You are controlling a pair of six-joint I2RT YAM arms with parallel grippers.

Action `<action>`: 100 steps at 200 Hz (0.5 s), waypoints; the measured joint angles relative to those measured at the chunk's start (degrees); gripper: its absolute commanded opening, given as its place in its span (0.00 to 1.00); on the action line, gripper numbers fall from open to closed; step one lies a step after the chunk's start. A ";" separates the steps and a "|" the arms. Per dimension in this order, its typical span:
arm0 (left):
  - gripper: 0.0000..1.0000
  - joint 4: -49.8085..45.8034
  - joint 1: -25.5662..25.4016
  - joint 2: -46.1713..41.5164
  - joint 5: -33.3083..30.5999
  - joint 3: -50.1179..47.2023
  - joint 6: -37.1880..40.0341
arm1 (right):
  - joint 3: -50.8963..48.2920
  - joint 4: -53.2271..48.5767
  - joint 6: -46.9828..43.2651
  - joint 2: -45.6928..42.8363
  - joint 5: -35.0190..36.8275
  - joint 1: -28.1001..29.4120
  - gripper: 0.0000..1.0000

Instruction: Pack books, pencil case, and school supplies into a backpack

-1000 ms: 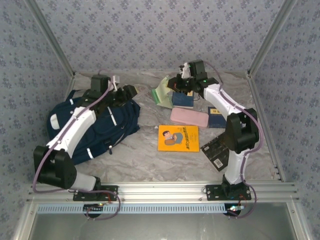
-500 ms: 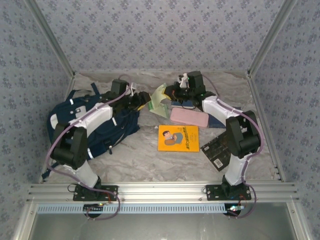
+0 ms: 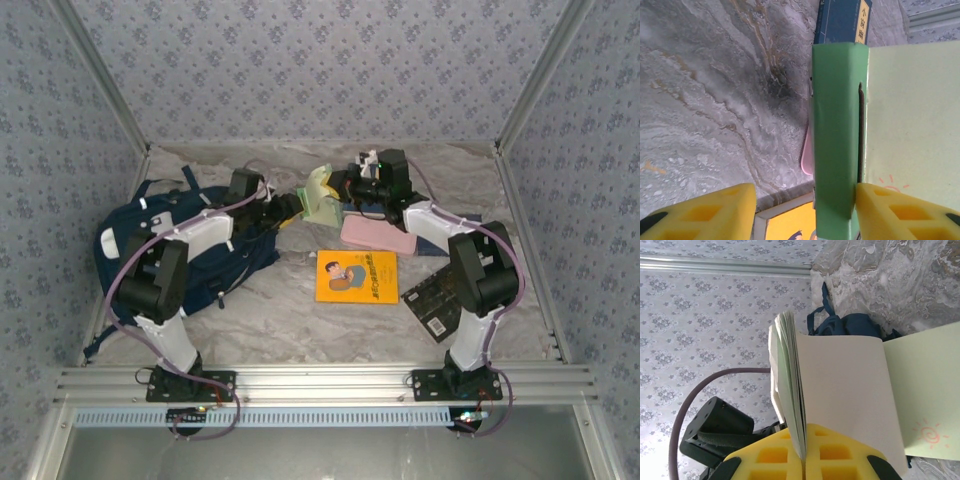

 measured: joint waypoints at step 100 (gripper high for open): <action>0.31 15.32 0.00 4.26 2.38 -1.97 -8.55 | -4.02 12.96 9.68 2.82 -1.25 0.07 0.04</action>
